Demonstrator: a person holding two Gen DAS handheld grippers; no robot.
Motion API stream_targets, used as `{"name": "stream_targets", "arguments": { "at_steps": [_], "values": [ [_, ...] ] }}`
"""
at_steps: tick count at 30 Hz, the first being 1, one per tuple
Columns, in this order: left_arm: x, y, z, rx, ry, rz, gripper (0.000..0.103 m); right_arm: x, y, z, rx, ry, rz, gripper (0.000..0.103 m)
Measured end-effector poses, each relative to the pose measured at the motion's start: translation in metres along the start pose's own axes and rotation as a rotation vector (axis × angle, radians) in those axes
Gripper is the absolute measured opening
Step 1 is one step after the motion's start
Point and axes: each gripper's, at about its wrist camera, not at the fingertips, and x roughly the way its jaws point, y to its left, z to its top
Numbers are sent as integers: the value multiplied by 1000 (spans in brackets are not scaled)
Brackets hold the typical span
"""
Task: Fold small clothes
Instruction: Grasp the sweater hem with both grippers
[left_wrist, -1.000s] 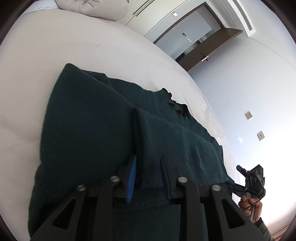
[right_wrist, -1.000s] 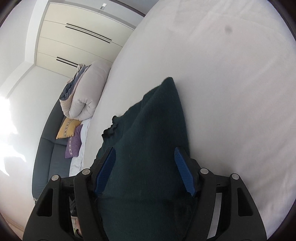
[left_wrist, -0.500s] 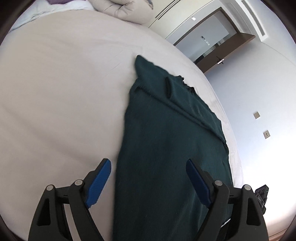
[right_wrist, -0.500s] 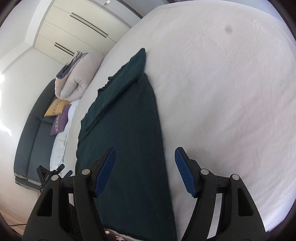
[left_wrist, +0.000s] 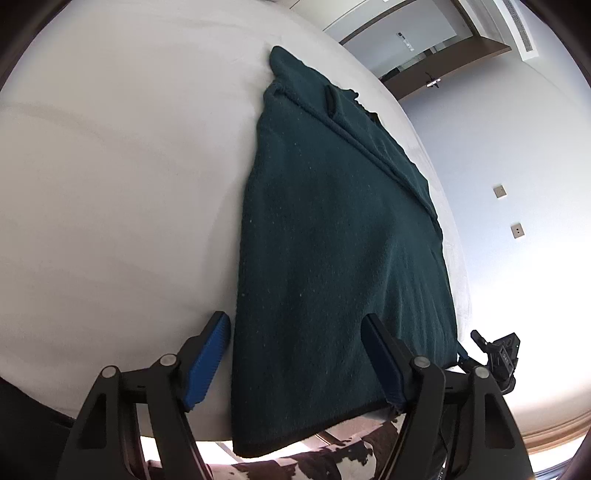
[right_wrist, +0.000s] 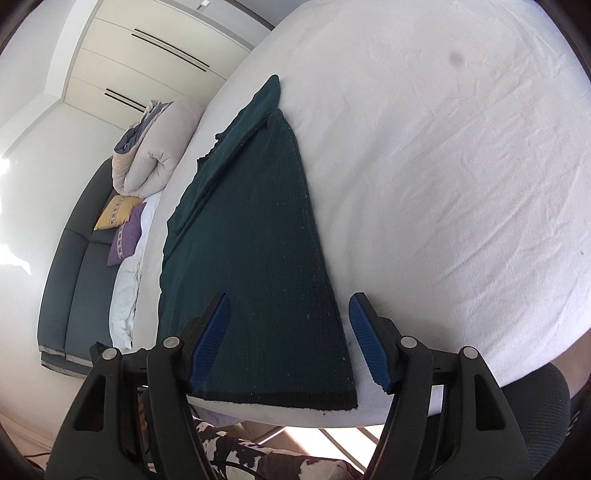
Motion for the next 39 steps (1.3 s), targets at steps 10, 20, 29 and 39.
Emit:
{"name": "stream_targets", "arguments": {
  "at_steps": [10, 20, 29, 39],
  "values": [
    [1, 16, -14, -65, 97, -127, 58, -3, -5, -7, 27, 37, 49, 66],
    [5, 24, -15, -104, 104, -101, 9, -5, -7, -9, 30, 68, 52, 66],
    [-1, 23, -15, -101, 54, -110, 6, -3, -3, -4, 9, 108, 0, 58],
    [-10, 23, -16, -101, 27, -130, 6, 11, 3, -5, -13, 198, -58, 30]
  ]
}}
